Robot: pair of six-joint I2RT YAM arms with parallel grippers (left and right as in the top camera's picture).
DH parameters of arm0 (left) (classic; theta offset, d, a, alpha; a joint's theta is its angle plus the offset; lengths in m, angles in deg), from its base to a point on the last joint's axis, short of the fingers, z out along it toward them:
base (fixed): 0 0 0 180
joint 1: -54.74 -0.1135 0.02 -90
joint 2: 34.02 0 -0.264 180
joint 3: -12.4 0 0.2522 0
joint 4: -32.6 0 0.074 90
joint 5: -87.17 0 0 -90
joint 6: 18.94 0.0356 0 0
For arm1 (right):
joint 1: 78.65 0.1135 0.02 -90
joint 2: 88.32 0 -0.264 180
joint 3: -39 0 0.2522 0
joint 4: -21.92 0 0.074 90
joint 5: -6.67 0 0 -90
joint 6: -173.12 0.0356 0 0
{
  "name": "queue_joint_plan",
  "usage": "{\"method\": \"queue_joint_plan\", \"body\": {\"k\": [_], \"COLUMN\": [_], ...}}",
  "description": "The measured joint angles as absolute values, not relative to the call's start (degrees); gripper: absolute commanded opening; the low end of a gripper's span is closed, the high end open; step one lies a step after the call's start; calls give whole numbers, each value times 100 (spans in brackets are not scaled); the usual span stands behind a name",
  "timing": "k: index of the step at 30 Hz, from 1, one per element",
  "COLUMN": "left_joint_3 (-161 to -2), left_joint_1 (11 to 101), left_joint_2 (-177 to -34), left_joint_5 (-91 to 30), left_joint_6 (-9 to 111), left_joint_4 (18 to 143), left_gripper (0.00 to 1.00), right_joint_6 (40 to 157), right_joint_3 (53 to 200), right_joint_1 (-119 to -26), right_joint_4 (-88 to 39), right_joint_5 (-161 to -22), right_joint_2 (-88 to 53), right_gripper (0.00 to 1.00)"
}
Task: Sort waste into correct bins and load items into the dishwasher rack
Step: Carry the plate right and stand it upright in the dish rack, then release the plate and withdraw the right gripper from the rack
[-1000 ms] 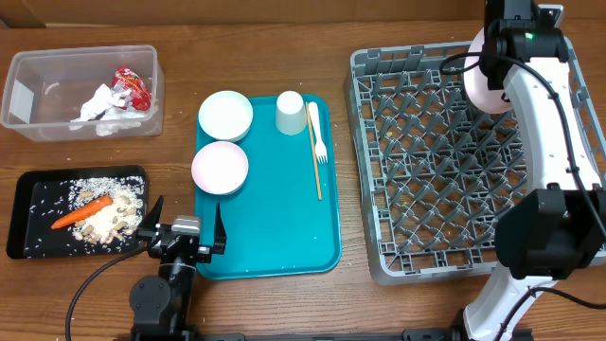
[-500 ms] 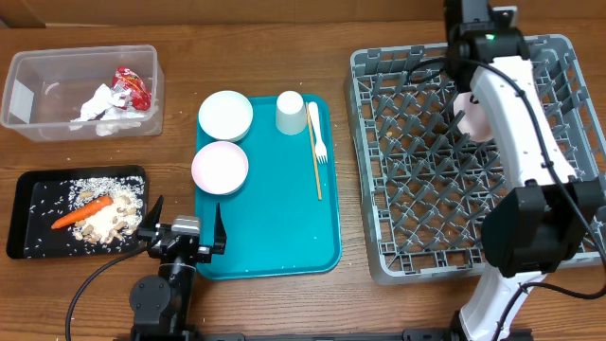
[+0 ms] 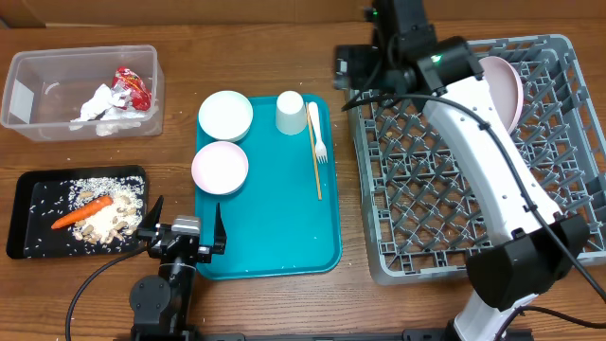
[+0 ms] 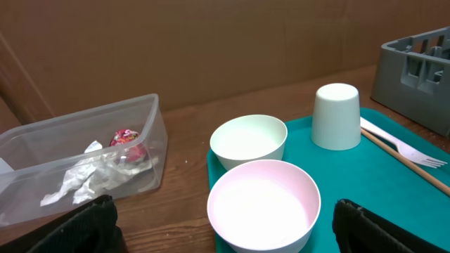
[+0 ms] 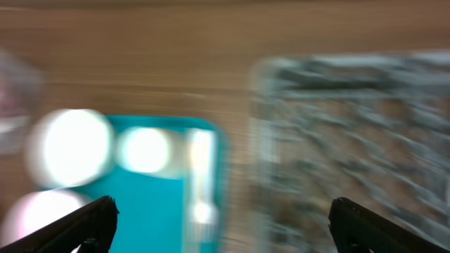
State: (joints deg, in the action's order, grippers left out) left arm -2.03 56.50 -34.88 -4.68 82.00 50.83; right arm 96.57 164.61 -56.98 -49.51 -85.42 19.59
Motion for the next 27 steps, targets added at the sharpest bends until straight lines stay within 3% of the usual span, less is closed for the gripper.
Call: {"method": "queue_joint_plan", "body": {"k": [9, 15, 27], "left_joint_3": [-201, -201, -201], "left_joint_1": [5650, 5650, 5650], "left_joint_2": [-3486, -3488, -3488], "left_joint_5": [-468, -468, -470], "left_joint_6": [8200, 8200, 8200], "left_joint_4": [5083, 5083, 5083], "left_gripper": [100, 100, 100], "right_joint_6": [10064, 10070, 10068], "right_joint_3": [16278, 16199, 16182], "right_joint_1": [-5095, -4699, -4492], "right_joint_4": [-3467, -3205, -2923], "right_joint_5": [-9357, -8749, -8072], "right_joint_2": [2561, 3699, 4348], "right_gripper": [100, 100, 100]}}
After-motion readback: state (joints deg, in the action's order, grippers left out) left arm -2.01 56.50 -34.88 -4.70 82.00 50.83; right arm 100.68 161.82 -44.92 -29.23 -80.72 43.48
